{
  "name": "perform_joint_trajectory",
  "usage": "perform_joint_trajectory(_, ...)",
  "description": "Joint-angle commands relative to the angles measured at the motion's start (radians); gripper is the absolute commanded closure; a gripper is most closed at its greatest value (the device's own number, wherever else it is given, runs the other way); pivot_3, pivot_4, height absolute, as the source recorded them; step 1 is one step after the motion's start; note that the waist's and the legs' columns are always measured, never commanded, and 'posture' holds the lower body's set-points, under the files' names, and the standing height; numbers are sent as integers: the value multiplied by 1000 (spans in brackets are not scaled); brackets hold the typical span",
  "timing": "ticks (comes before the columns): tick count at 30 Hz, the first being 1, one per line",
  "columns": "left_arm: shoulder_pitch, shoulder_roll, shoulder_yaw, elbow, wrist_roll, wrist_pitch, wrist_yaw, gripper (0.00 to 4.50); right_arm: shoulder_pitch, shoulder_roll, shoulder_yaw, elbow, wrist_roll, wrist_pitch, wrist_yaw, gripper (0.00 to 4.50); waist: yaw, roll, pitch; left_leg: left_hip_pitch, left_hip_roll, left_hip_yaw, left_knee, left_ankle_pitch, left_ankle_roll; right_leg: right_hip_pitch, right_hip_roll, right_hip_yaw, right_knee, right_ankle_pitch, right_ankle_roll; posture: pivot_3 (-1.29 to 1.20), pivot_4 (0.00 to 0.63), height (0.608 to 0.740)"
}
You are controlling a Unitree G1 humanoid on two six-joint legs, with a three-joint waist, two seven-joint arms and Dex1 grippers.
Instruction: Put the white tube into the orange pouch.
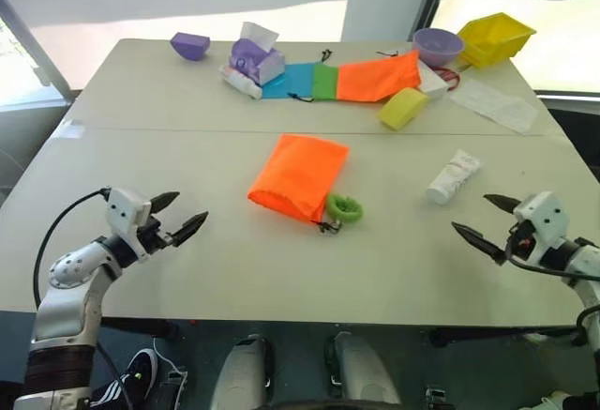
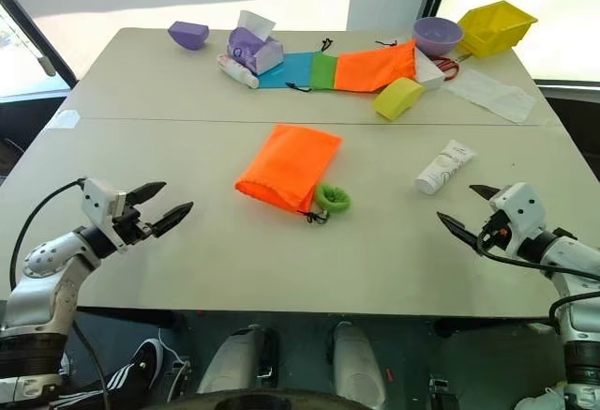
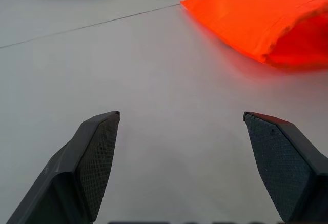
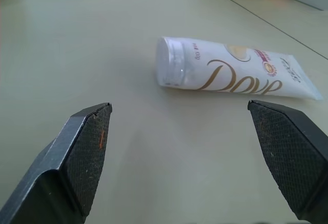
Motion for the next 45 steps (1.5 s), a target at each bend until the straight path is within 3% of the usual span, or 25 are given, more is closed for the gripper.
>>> perform_joint_trajectory(1,-4,0,4,-44,-11,-20,-1,341,-9,-2,-28,10,12,-21,-6,58,0,0,0,0,0,0,0,0,0,0,0,0,0,0,0,0,150,740)
perform_joint_trajectory(19,-8,-19,-20,-64,-12,-119,-47,341,-32,3,-1,4,-2,-17,-14,58,1,0,0,0,0,0,0,0,0,0,0,0,0,0,0,0,150,740)
perform_joint_trajectory(22,-31,-34,-77,-102,6,-139,-58,341,-54,11,14,-34,13,9,-20,58,1,0,0,0,0,0,0,0,0,1,0,0,0,0,0,0,150,740)
perform_joint_trajectory(28,-156,-80,-223,-56,176,-209,16,341,-68,39,102,-210,12,63,-22,58,4,0,0,3,0,0,1,0,0,3,0,0,2,0,0,0,150,740)
perform_joint_trajectory(35,-288,-123,-352,117,385,-308,124,341,-130,157,208,-428,21,197,-129,58,2,0,0,5,0,1,1,0,1,4,3,0,4,2,4,0,150,740)
perform_joint_trajectory(40,-321,-144,-335,150,371,-308,164,341,-127,152,189,-424,14,207,-144,58,6,-1,1,3,0,1,3,0,1,4,3,0,3,3,8,0,150,740)
perform_joint_trajectory(43,-305,-142,-334,128,349,-282,152,1196,-116,155,197,-422,6,200,-146,0,4,-1,1,3,-1,1,3,0,1,4,3,0,3,3,8,0,150,740)
perform_joint_trajectory(45,-283,-136,-338,99,329,-264,130,2176,-117,158,203,-424,3,199,-149,0,2,-1,1,4,-1,1,3,0,1,4,3,0,4,3,8,0,150,740)
